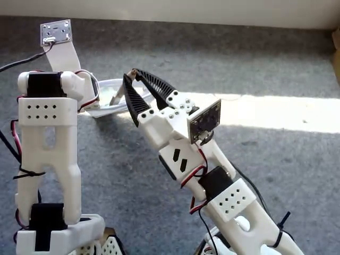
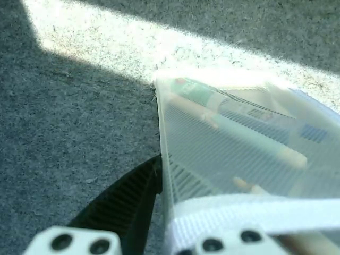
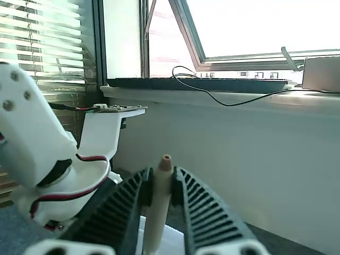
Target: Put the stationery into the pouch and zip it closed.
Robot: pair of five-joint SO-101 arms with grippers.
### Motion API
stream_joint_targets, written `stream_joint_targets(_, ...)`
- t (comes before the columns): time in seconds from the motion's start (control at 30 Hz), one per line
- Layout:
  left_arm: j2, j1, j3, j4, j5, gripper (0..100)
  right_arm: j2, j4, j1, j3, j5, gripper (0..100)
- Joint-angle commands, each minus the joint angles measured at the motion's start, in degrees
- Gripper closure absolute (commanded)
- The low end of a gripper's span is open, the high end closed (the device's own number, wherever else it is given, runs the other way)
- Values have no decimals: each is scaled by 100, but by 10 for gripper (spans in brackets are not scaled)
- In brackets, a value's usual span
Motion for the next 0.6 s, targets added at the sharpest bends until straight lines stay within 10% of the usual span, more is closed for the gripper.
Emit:
stream_joint_targets(0.0,-75,22,13,-88,-44,994,-22,-92,-57,-57,70,986)
stream_joint_targets(0.57,-75,22,13,-88,-44,994,-31,-92,-40,-22,70,872)
